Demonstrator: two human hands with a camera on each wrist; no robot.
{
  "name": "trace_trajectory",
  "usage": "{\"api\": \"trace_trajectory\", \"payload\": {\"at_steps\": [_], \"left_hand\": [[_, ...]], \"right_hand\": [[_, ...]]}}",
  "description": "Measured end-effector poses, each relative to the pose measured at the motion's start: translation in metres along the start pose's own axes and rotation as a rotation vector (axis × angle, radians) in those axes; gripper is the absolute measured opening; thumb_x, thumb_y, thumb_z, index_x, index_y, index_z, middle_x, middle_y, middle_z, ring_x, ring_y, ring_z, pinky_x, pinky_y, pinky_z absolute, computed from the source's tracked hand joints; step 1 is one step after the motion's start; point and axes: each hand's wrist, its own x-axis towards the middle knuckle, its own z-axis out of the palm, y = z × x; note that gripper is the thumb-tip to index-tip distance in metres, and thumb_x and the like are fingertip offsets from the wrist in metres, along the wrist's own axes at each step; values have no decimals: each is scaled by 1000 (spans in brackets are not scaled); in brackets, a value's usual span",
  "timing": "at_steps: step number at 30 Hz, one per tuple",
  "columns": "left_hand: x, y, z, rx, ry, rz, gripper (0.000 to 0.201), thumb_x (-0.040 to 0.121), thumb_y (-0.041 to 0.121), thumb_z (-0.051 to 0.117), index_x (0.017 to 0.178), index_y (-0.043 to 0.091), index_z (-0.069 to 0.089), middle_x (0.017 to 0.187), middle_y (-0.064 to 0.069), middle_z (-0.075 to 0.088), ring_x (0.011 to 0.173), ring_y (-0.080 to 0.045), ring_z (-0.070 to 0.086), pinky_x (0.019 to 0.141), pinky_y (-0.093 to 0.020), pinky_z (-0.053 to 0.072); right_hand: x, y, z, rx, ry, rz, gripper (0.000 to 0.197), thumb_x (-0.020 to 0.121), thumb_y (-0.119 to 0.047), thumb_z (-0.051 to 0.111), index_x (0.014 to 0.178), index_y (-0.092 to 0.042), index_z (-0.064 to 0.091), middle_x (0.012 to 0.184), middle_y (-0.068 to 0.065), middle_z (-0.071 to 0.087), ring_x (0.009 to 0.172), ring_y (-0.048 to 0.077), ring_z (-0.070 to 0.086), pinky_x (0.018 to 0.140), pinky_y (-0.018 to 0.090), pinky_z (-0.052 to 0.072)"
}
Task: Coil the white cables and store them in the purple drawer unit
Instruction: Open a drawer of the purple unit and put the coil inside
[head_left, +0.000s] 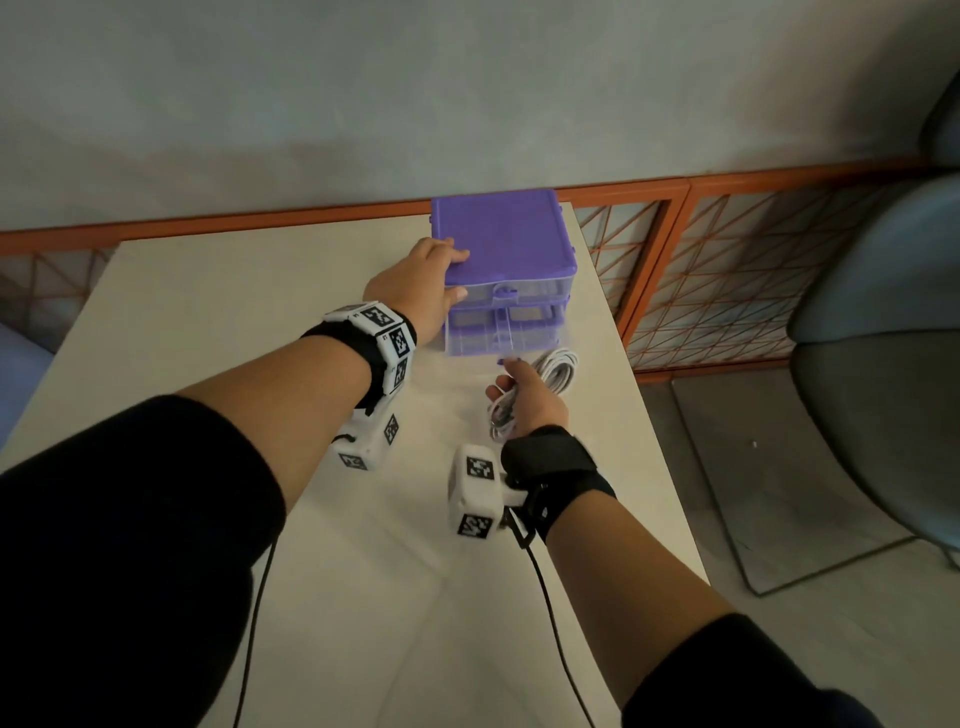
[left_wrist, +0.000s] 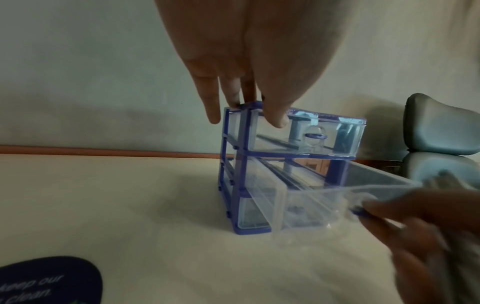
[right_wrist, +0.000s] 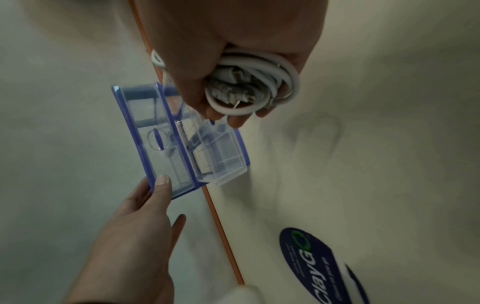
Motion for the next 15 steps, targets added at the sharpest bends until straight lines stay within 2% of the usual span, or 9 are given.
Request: {"api": "trace_trajectory", "payload": {"at_steps": [3, 8, 12, 15], "left_hand": [[1, 0, -2, -6, -10, 8, 47, 94, 27, 52, 140, 22, 42, 153, 3, 33, 136, -16, 40, 101, -37, 43], [2, -1, -4, 8, -20, -3, 47, 94, 27, 53, 139, 22, 43, 152, 2, 34, 135, -18, 42, 101, -39, 44], [2, 1, -6, 5, -38, 0, 47, 93, 27, 54, 139, 22, 43, 152, 1, 34, 135, -18, 42, 100, -38, 42], [3, 2, -7, 5, -57, -3, 48, 94, 27, 54, 140, 22, 42, 153, 0, 33, 135, -19, 42, 101, -38, 42]], "right_hand": [[-18, 14, -18, 24, 2, 20, 23, 84, -17, 66, 63, -10, 62, 38, -2, 54, 49, 18, 46, 44, 22, 34], [-37, 25, -35, 28, 31, 16, 29, 82, -17, 69, 57, -9, 57, 34, -2, 52, 49, 20, 44, 48, 27, 35], [-48, 27, -46, -83, 105, -56, 34, 77, -26, 76, 55, -7, 59, 44, 3, 57, 48, 21, 49, 51, 30, 39], [-55, 28, -51, -202, 225, -164, 41, 70, -41, 78, 55, -7, 61, 52, 7, 59, 50, 23, 53, 57, 37, 46]]}}
